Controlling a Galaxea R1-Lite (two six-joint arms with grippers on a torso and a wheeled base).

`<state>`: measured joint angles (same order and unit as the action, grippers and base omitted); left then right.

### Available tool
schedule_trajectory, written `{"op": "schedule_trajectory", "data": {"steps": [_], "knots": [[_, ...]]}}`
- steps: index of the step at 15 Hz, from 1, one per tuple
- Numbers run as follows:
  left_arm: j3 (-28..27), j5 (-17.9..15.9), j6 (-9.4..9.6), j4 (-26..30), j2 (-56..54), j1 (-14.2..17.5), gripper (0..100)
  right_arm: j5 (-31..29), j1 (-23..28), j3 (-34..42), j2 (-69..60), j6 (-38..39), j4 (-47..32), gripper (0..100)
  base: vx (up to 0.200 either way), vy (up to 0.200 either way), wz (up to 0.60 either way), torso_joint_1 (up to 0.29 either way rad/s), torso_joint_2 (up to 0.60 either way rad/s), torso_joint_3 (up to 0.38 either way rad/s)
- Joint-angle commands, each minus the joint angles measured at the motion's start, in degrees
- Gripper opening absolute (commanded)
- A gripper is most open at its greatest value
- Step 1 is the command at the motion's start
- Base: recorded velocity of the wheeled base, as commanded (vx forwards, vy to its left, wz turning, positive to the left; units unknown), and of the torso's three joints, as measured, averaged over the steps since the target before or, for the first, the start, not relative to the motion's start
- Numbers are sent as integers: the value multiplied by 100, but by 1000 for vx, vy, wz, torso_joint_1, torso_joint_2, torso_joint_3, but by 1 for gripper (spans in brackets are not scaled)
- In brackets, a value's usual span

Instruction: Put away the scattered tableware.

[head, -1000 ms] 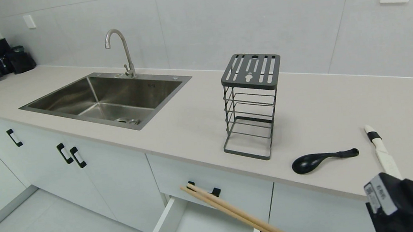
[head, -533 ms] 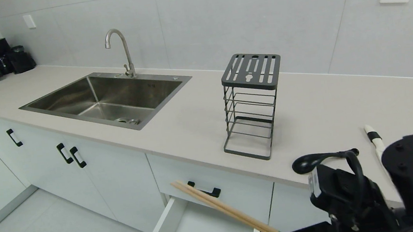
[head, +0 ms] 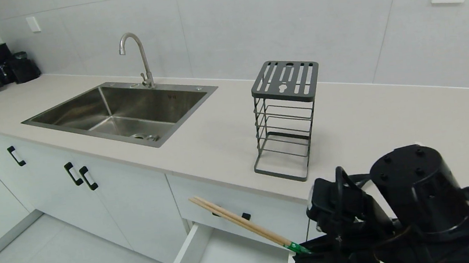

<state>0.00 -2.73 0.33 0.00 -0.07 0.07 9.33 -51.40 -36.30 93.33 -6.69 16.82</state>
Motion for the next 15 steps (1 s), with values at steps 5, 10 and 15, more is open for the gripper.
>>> {"op": "schedule_trajectory", "data": {"steps": [5,10,15], "knots": [[0,1,2,0,7,1,100,-10,-64,-720,836,-500,-4,0,0,0,0,0,0,0],[0,1,2,0,7,1,100,17,-151,-1054,1319,-491,-4,0,0,0,0,-18,36,17],[0,1,2,0,7,1,100,87,-257,-1371,1697,-491,-39,0,0,0,0,-221,426,203]]}}
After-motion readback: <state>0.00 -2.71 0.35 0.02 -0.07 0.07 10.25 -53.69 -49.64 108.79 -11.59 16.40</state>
